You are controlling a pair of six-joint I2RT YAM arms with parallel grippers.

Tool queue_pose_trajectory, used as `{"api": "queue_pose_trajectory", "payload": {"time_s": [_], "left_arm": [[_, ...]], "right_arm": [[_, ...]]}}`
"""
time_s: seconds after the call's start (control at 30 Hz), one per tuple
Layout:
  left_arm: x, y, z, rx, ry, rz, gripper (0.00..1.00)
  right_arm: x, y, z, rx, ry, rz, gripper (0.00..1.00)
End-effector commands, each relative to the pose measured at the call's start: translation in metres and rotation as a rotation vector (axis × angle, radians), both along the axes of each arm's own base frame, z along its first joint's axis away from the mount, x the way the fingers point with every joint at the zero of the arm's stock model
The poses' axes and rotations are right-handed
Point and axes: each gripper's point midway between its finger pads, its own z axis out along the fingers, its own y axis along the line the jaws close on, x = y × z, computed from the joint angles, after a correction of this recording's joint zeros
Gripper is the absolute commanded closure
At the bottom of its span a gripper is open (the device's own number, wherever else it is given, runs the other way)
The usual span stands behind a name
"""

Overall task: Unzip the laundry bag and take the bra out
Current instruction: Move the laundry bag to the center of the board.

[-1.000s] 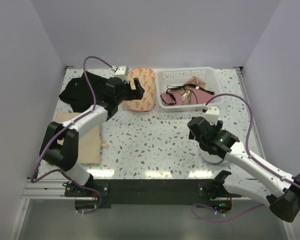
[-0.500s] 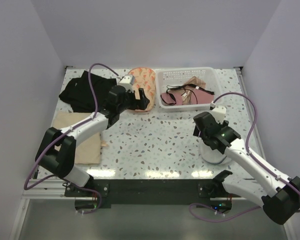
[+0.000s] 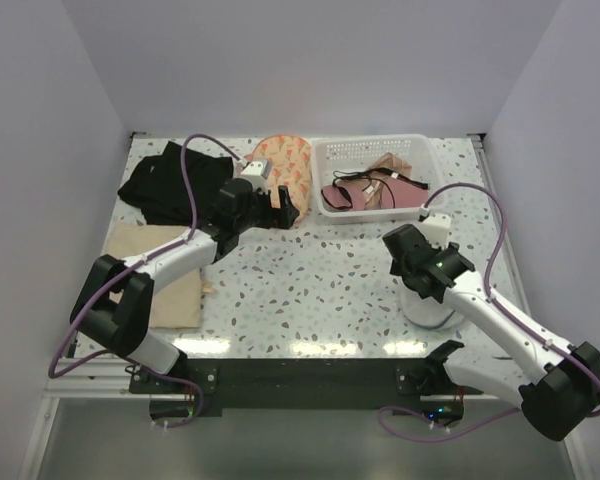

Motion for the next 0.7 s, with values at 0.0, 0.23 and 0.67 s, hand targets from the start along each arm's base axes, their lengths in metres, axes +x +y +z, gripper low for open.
{"api": "queue_pose_trajectory", "payload": {"time_s": [0.0, 0.23, 0.67], "left_arm": [[-0.002, -0.008, 0.021, -0.036, -0.065, -0.036, 0.00], [-0.004, -0.010, 0.020, -0.040, -0.061, -0.049, 0.00], [-0.009, -0.009, 0.015, -0.040, -0.058, -0.053, 0.00]], "right_arm": [[0.001, -0.031, 0.039, -0.123, -0.070, -0.116, 0.20], [0.000, -0.054, 0.062, -0.182, -0.089, -0.186, 0.20], [-0.010, -0.051, 0.032, -0.033, 0.026, -0.182, 0.19]]}}
